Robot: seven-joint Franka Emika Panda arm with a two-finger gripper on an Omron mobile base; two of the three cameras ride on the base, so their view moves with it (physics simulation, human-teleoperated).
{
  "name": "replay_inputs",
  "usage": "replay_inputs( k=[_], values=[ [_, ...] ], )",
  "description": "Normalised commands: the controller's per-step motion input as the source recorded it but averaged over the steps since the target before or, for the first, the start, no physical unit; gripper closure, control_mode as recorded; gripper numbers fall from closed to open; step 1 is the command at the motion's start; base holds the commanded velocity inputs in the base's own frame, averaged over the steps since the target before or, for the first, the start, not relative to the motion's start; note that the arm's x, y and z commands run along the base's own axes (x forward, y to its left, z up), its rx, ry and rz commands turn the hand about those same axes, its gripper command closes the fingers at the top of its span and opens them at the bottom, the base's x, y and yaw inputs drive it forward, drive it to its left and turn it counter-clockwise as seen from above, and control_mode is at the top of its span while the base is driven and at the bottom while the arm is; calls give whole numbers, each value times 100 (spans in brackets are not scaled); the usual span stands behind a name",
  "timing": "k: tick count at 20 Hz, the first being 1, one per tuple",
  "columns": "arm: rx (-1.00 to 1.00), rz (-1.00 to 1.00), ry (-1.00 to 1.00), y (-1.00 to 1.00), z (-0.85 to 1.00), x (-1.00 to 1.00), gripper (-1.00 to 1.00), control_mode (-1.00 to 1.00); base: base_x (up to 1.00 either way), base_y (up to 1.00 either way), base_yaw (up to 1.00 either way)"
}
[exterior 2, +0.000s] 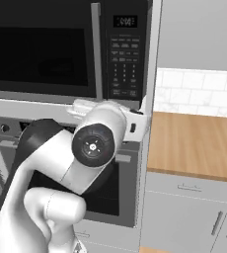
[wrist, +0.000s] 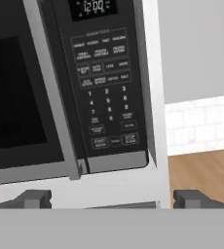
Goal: Open the microwave, place the bowl with waffle inside the microwave, then close the microwave door and turn it on.
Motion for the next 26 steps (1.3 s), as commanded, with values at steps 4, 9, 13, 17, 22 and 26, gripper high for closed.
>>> replay_inputs(
  k=[4,9,13,17,22,26],
  values=[
    [-3,17,-10,-7,-62,6,-100,-100,0,0,0],
    [0,11,-8,-14,-5,10,-100,-100,0,0,0],
    [0,3,-2,-13,0,18,-100,-100,0,0,0],
    [0,0,0,-11,0,32,-100,-100,0,0,0],
    [0,0,0,0,0,40,-100,-100,0,0,0],
    [0,0,0,0,0,40,-100,-100,0,0,0]
  ],
)
